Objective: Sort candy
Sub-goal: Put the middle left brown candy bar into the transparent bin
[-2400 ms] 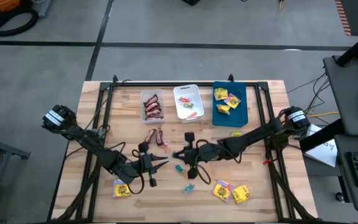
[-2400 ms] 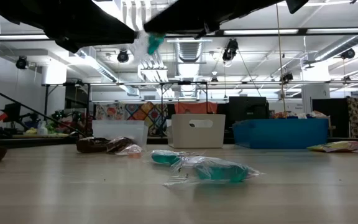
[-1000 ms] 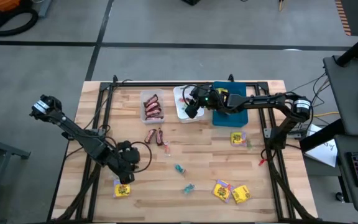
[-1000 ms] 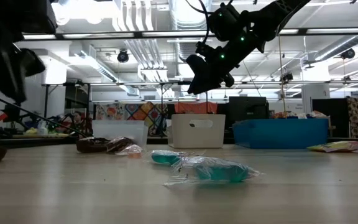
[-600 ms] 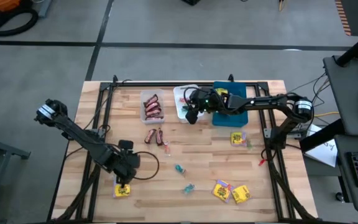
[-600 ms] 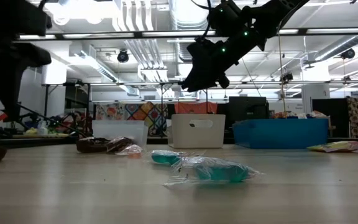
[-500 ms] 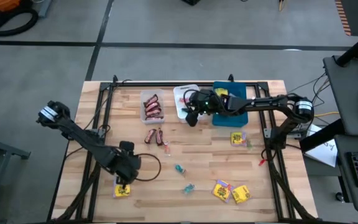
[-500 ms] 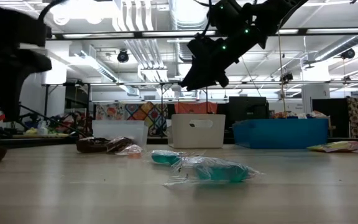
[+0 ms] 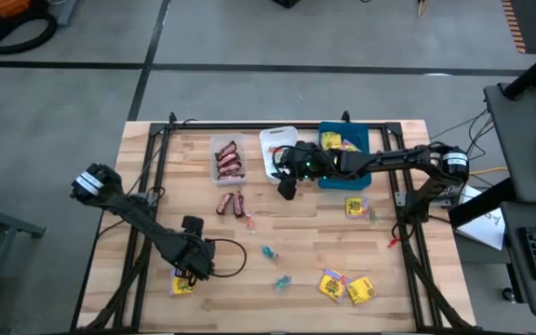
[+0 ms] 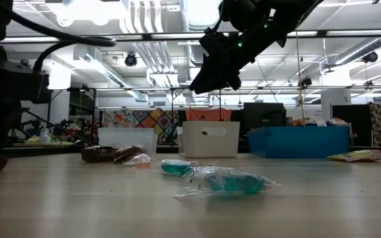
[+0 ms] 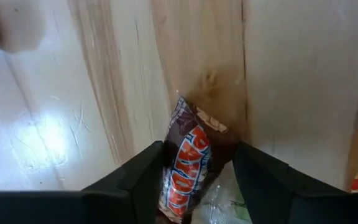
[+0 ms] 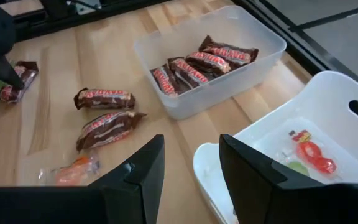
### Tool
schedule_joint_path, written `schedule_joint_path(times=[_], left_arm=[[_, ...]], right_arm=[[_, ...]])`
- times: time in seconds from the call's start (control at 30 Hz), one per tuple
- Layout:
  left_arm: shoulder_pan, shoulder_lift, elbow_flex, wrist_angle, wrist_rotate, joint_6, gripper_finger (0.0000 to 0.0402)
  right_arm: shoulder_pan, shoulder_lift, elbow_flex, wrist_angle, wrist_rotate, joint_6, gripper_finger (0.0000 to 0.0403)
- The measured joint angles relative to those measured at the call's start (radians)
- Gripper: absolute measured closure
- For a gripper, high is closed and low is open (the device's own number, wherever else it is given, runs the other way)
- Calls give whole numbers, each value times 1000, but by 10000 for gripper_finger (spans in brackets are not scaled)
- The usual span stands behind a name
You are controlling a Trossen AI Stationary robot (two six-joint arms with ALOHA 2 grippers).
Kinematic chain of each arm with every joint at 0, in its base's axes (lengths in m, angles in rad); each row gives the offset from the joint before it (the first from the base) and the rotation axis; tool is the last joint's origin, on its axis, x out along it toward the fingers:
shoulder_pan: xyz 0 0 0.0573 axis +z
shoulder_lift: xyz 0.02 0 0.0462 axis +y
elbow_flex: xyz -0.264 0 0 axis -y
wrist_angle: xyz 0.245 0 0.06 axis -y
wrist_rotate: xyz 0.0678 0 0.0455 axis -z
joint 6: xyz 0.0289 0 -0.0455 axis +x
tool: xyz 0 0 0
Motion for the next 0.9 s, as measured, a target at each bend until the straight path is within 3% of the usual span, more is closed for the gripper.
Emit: schedule_joint_path(times=[0.43, 0.9], left_arm=[[1, -9, -3, 28, -44, 39, 314], [2, -83, 25, 3, -69, 41, 323]], right_arm=[[37, -6, 0, -20, 16, -3, 257], [131, -211, 0, -155, 44, -6, 257]])
